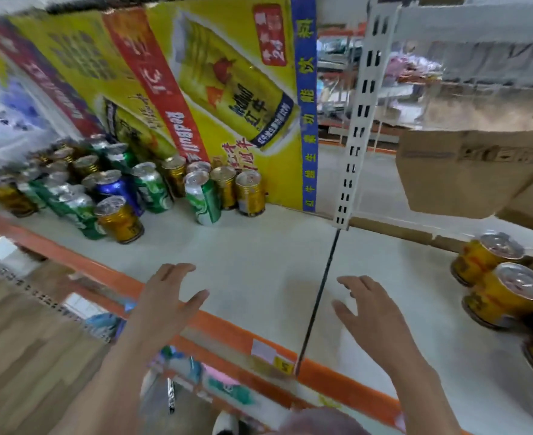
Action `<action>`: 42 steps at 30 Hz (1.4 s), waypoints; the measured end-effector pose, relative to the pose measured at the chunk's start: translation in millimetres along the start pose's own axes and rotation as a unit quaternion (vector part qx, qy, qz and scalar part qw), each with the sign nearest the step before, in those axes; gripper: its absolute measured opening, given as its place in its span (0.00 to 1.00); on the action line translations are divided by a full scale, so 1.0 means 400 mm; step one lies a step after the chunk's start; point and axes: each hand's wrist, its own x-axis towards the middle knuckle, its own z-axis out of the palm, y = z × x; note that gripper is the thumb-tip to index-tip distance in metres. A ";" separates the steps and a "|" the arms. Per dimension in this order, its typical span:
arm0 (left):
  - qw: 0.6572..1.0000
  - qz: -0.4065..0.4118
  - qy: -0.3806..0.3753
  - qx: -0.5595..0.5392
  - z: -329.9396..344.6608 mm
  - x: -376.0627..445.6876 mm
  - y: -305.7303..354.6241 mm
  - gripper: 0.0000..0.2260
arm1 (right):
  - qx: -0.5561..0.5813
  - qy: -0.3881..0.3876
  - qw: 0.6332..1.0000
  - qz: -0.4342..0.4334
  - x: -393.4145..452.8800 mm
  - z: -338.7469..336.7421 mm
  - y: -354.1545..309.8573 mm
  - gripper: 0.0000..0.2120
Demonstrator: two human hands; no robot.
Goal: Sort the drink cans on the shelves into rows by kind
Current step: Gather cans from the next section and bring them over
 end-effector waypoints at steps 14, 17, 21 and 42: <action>0.991 -0.112 0.073 -0.027 -0.069 0.116 -0.313 0.21 | 0.030 -0.018 0.999 -0.029 0.192 0.130 -0.258 0.21; 0.986 -0.127 0.105 -0.031 -0.099 0.154 -0.372 0.22 | 0.068 -0.005 0.997 -0.024 0.253 0.171 -0.337 0.22; 0.979 -0.119 0.156 -0.053 -0.132 0.220 -0.422 0.25 | 0.093 -0.003 0.996 -0.007 0.334 0.232 -0.420 0.26; 0.955 -0.114 0.170 -0.217 -0.091 0.355 -0.385 0.34 | 0.130 0.062 0.986 0.089 0.482 0.303 -0.520 0.36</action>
